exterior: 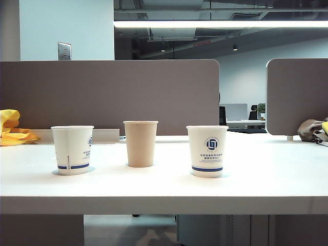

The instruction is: Pick up all the paper cups on the table one by one and stack them together.

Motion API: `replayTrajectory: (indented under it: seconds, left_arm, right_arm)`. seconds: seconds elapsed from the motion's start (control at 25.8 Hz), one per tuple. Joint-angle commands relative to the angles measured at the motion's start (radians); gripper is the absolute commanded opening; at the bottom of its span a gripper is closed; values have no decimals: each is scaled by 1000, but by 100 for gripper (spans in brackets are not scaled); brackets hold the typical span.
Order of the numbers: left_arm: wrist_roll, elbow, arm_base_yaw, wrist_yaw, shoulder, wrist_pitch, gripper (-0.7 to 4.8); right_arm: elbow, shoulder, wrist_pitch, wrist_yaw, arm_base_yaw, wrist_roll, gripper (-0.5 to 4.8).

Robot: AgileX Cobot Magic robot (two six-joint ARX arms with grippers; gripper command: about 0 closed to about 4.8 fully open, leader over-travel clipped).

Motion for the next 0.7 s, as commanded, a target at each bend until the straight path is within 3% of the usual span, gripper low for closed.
replayTrajectory:
  seconds: [0.04,0.19,0.7]
  left_arm:
    - [2,-4,1,4,1,1,-5]
    - [-6,-4,1,3,1,1,-5]
    - [-308,-4,1,6,1,2,-5]
  right_arm:
    - [-6,0,14,0,-1,3,-5]
    - [-6,0,14,0,-1,3,-5]
    - [-6,0,10,16,-1,4,-5]
